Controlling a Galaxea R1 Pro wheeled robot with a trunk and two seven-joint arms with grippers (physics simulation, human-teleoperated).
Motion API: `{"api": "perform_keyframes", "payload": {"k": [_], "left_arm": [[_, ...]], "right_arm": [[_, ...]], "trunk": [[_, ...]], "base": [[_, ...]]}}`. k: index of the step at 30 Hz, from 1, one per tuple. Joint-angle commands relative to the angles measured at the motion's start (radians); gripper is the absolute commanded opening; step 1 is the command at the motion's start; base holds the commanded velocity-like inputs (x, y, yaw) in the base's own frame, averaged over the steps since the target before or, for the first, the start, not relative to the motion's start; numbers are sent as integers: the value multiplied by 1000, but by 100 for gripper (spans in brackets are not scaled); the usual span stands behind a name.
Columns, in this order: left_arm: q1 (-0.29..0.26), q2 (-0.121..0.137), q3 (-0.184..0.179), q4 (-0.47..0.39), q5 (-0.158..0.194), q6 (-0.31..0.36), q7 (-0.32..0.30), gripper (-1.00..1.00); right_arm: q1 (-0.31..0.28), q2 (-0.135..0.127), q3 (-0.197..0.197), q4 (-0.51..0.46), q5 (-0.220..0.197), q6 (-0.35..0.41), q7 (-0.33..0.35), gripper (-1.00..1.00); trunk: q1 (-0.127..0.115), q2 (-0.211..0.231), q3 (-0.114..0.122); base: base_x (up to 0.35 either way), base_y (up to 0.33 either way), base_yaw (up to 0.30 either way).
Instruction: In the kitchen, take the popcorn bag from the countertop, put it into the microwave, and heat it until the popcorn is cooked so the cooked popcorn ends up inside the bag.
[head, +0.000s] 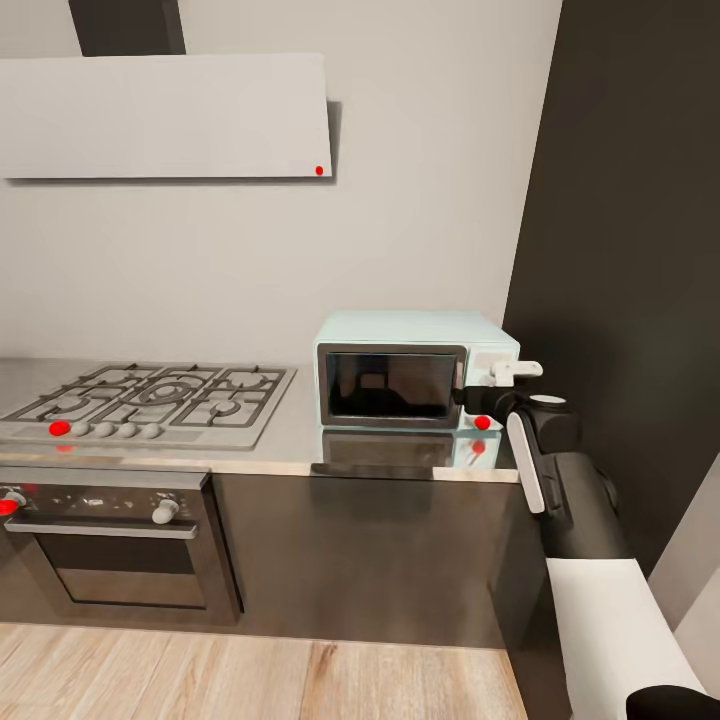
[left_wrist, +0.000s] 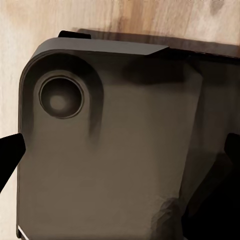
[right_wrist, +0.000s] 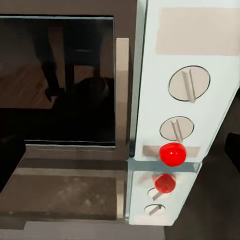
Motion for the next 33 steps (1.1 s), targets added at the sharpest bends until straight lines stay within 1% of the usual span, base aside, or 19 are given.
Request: {"api": "perform_keyframes", "payload": {"k": [1, 9, 12, 14, 18, 21, 28, 29, 30, 33], "left_arm": [[0, 0, 2, -1, 9, -2, 0, 100], [0, 1, 1, -1, 8, -2, -2, 100], [0, 1, 1, -1, 8, -2, -2, 100], [0, 1, 1, -1, 8, -2, -2, 100], [0, 1, 2, -1, 9, -2, -2, 100], [1, 1, 2, -1, 9, -2, -1, 100], [1, 1, 2, -2, 9, -2, 0, 100], [1, 1, 2, 1, 10, -1, 0, 100], [2, 1, 2, -1, 12, -2, 0, 100], [2, 1, 2, -3, 12, -3, 0, 100]], "right_arm": [[-1, 0, 1, -1, 0, 4, -3, 100], [-1, 0, 1, 10, 0, 2, -3, 100], [-1, 0, 1, 28, 0, -18, -3, 100], [-1, 0, 1, 57, -3, -45, -3, 100], [-1, -2, -1, 72, 4, -66, -3, 100], [-1, -3, -1, 73, 9, -68, 1, 100], [-1, -8, -1, 73, 5, -63, 5, 100], [-1, -14, -4, 79, 6, -69, -1, 100], [-1, -8, -4, 85, 9, -72, -3, 100], [-1, -6, -3, 101, 11, -68, -3, 100]], "trunk": [[0, -1, -1], [0, -1, -1], [0, -1, -1], [0, -1, -1], [0, -1, -1], [0, -1, -1], [0, -1, -1], [0, -1, -1], [0, -1, -1], [0, -1, -1]], "base": [[0, 0, 0], [30, 14, 0], [160, 93, 0], [177, 103, 0], [161, 93, 0], [73, 21, 0], [4, 1, 0], [0, 0, 0], [0, 0, 0], [0, 0, 0]]}}
